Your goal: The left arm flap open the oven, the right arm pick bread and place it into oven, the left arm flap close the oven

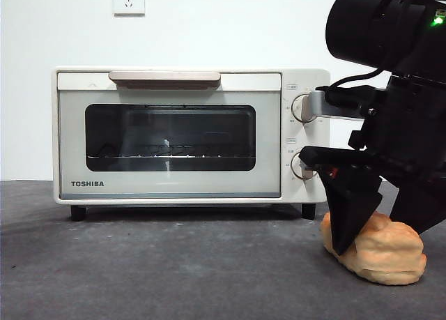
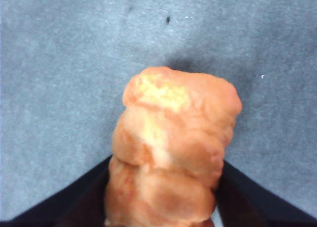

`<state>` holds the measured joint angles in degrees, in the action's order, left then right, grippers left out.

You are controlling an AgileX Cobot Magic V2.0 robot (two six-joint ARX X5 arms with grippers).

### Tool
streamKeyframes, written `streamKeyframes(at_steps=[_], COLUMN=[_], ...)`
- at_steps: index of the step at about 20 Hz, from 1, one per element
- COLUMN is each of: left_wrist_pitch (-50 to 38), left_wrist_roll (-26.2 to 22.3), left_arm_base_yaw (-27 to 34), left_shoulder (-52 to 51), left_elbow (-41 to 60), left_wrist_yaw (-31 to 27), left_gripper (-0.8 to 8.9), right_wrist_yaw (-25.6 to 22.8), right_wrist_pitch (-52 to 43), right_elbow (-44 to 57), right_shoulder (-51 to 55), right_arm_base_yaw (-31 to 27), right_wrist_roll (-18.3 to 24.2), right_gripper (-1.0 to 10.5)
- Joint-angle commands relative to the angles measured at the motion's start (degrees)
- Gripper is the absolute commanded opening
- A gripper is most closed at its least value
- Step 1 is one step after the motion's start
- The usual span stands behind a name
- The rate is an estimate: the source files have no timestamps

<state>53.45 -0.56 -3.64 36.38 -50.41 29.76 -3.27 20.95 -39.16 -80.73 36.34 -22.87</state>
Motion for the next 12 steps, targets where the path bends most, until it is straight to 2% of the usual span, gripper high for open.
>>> streamKeyframes(at_steps=[1,4,10,12], left_wrist_pitch=[-0.8,-0.8,-2.9,-5.7], left_wrist_roll=[-0.5,-0.5,0.2,1.9], left_arm_base_yaw=[-0.1,-0.1,-0.3,-1.4], left_shoulder=[0.2,0.2,0.3,0.7], left_elbow=[-1.0,-1.0,-1.0,-1.0], left_wrist_yaw=[0.1,0.1,0.5,1.7], left_gripper=[0.16,0.16,0.16,0.16], right_wrist_yaw=[-0.2,0.0,0.7,1.6], right_wrist_pitch=[-0.2,-0.1,2.4,4.7], right_elbow=[-0.3,-0.3,-0.3,-0.3], right_shoulder=[-0.8,0.3,8.8,13.2], right_arm_base_yaw=[0.5,0.5,0.5,0.5], right_wrist_roll=[-0.5,0.0,0.2,0.7], right_gripper=[2.5,2.0,1.9,1.9])
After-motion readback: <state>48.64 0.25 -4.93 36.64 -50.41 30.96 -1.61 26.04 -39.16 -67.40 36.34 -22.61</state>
